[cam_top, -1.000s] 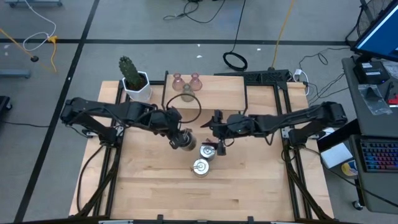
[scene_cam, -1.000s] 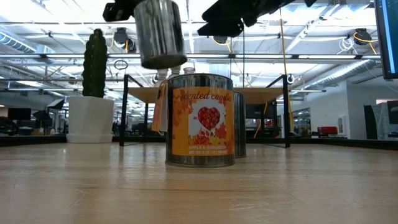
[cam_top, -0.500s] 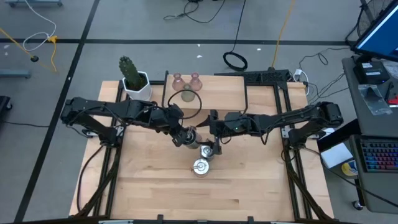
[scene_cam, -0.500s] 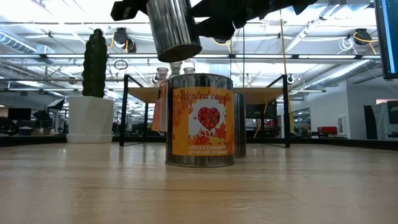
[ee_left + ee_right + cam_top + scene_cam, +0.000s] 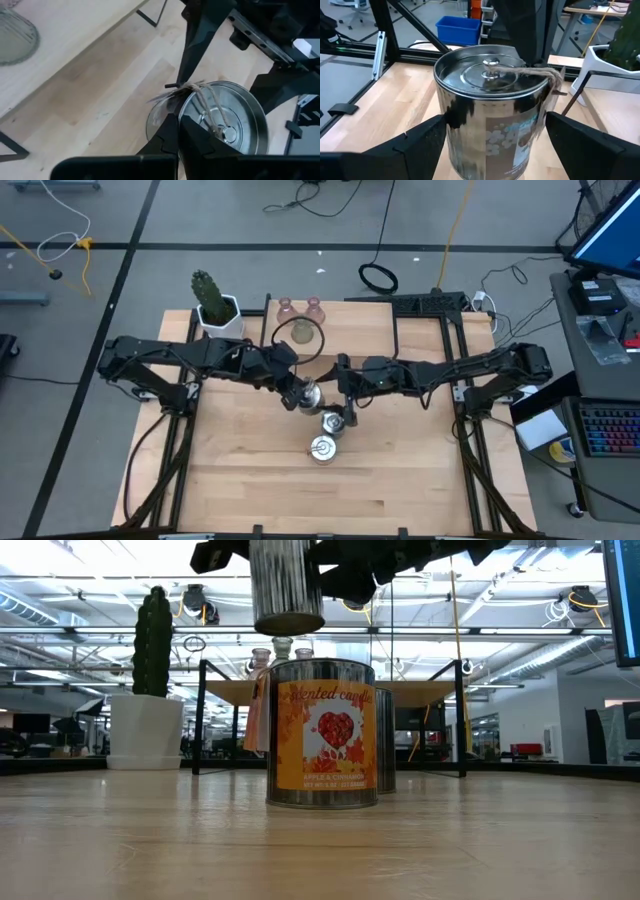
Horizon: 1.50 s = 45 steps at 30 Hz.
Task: Pick & Place candle stick holders
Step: Put the left brown scented candle on the shelf
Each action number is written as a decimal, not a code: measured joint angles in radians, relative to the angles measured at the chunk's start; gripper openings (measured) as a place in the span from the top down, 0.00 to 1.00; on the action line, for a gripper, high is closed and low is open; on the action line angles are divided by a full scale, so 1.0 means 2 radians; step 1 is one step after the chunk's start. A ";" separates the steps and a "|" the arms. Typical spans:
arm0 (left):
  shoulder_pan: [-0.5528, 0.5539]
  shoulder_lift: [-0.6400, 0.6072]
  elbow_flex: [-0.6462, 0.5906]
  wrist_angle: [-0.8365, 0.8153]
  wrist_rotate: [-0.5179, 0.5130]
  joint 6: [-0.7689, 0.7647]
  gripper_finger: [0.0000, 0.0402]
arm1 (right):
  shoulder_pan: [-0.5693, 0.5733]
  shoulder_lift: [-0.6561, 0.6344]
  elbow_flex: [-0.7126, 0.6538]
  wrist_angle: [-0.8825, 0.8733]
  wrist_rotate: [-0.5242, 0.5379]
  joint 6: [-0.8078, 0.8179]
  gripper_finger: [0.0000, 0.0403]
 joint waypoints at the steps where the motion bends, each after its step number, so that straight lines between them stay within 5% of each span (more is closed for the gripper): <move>1: 0.000 0.000 0.000 -0.003 -0.001 -0.001 1.00 | 0.000 0.000 0.000 0.002 0.002 -0.002 0.17; 20: 0.000 0.002 0.000 0.011 -0.007 0.010 1.00 | -0.003 -0.004 0.000 0.007 -0.003 0.005 0.17; 32: -0.001 0.010 0.001 0.089 0.010 0.031 1.00 | -0.009 0.026 -0.001 0.066 -0.026 0.031 0.17; 45: -0.009 0.019 0.000 0.000 0.003 0.003 1.00 | -0.015 0.028 0.001 0.060 -0.018 0.037 0.17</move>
